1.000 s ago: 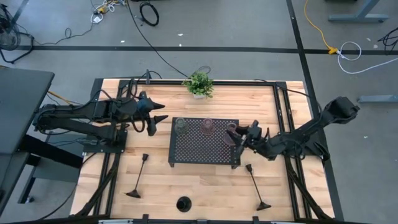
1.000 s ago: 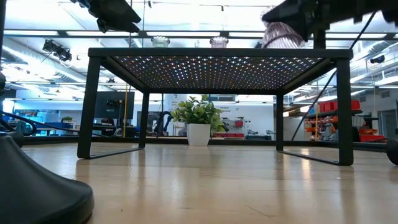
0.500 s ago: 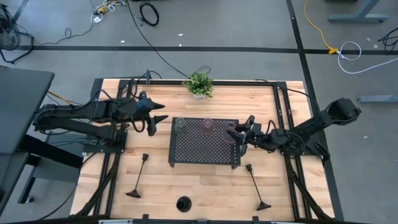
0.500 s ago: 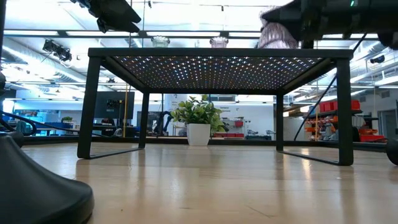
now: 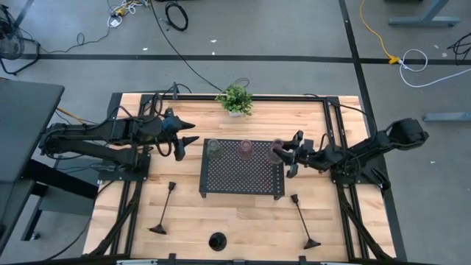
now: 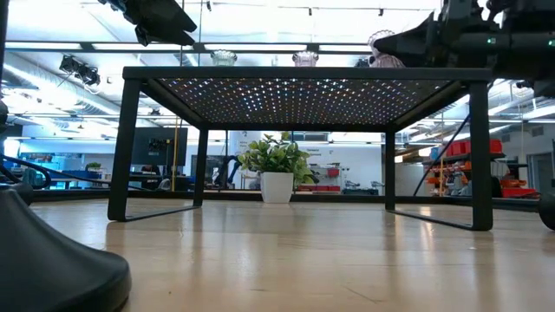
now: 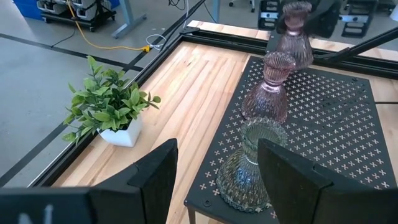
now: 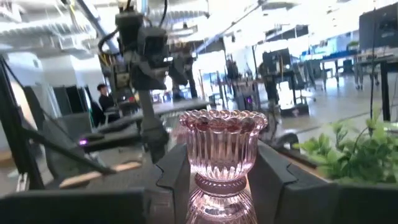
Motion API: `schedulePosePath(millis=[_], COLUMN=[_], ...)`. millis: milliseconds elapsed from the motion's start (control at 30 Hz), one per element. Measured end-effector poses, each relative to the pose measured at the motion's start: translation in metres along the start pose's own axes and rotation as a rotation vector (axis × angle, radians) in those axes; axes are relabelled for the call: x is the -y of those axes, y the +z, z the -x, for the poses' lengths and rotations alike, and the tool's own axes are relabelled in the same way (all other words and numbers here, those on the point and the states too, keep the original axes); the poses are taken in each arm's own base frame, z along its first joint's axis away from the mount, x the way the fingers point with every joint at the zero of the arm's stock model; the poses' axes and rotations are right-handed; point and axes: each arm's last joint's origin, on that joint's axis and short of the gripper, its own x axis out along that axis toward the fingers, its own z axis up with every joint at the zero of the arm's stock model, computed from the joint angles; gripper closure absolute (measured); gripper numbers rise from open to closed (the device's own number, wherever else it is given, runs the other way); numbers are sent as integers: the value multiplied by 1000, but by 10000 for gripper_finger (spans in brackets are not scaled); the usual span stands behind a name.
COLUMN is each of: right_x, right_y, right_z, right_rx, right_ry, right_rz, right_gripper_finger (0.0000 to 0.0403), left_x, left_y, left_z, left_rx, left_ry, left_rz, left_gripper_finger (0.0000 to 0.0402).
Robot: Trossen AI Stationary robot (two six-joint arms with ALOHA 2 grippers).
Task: Pick & Place candle stick holders
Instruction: Put the pink glass candle holder on the shelf aligned with the other glass candle holders
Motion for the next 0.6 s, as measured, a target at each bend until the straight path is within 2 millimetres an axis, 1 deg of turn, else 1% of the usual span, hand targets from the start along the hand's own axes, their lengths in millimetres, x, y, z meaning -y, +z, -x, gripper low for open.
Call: schedulePosePath(millis=[300, 600], right_x=[13, 17], right_y=[-1, -2], right_z=[-4, -6], right_rx=[-2, -12], right_ry=[11, 33], right_rz=[20, 18], right_gripper_finger=[287, 287], left_x=[0, 0], left_y=[0, 1], left_z=[0, 0], left_rx=[0, 6], left_ry=[0, -1], left_rz=[0, 3], left_gripper_finger=[177, 177])
